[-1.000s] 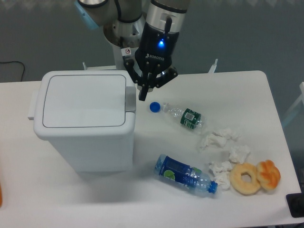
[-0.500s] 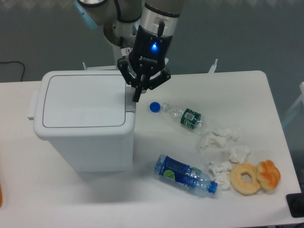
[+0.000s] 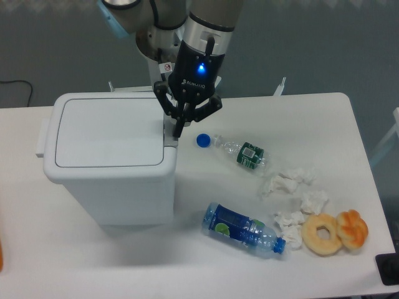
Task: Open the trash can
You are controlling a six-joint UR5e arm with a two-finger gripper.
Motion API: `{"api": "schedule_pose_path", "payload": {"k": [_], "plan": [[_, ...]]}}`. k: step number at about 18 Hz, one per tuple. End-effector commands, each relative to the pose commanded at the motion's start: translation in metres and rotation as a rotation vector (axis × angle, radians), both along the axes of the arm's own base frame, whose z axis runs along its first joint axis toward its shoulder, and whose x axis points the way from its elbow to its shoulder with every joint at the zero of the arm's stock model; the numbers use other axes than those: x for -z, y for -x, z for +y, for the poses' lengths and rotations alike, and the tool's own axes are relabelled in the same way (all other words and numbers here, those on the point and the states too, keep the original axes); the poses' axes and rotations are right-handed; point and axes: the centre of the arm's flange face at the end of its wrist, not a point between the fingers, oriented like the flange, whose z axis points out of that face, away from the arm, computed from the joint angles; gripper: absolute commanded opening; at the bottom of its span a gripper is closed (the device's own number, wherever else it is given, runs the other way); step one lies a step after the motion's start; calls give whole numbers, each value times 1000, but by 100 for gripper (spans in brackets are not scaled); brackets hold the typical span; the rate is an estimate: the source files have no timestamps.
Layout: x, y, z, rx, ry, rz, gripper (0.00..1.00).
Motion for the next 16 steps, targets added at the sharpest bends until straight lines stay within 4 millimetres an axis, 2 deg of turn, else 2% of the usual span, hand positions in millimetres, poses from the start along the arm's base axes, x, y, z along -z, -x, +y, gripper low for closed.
{"api": "schedule_pose_path", "payload": {"k": [4, 6, 9, 10, 12, 13, 15, 16], "plan": [[-4, -1, -1, -1, -6, 3, 0], [-10, 1, -1, -6, -12, 6, 5], [-14, 1, -1, -7, -20, 9, 5], [-15, 2, -1, -8, -27, 6, 11], [-20, 7, -3, -12, -45, 7, 31], [-22, 11, -5, -18, -47, 13, 37], [-26, 24, -13, -43, -52, 22, 51], [-25, 32, -17, -58, -55, 27, 62]]}}
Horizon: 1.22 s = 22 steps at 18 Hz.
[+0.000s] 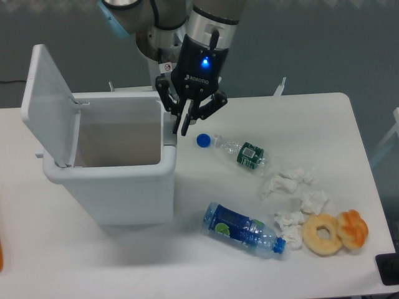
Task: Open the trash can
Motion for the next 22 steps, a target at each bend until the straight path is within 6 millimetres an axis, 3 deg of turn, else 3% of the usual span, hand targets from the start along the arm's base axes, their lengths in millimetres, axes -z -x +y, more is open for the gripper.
{"api": "schedule_pose_path", "payload": {"k": [2, 3, 4, 5, 9, 11, 14, 18, 22], "plan": [[15, 26, -6, -18, 8, 1, 90], [20, 32, -7, -19, 11, 3, 96], [39, 52, -9, -13, 29, 0, 100], [60, 86, -23, -19, 61, 9, 100], [99, 122, -38, 0, 215, 62, 100], [106, 146, -42, -21, 213, 75, 100], [120, 160, -44, 91, 227, 123, 100], [138, 176, -72, 509, 412, 305, 100], [168, 202, -82, 553, 470, 291, 100]]}}
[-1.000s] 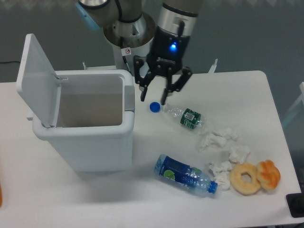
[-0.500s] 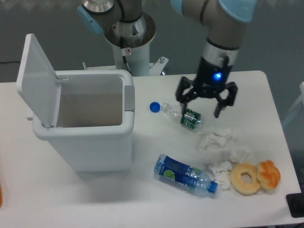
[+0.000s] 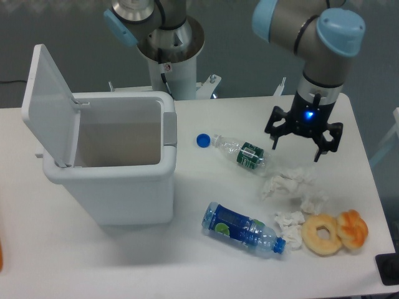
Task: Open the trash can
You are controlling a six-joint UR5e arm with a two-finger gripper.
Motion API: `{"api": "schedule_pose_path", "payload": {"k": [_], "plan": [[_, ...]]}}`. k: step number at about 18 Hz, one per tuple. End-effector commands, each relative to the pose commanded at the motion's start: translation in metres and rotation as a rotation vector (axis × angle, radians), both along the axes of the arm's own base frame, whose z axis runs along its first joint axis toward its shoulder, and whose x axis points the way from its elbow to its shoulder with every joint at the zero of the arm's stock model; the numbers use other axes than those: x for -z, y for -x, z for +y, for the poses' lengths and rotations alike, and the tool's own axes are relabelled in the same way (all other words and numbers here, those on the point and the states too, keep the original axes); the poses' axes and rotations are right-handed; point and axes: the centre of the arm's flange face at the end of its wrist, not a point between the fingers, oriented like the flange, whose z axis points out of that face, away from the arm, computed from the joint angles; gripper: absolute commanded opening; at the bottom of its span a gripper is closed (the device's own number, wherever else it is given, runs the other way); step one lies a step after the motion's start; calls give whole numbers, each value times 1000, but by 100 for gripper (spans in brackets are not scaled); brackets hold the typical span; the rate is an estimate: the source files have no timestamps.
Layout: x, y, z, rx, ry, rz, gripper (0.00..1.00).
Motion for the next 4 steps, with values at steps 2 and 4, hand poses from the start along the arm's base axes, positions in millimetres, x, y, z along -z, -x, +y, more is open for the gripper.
{"api": "schedule_pose_path", "payload": {"k": [2, 4], "plan": [[16, 8, 4, 1, 6, -19, 100], [20, 11, 10, 8, 7, -22, 100]]}}
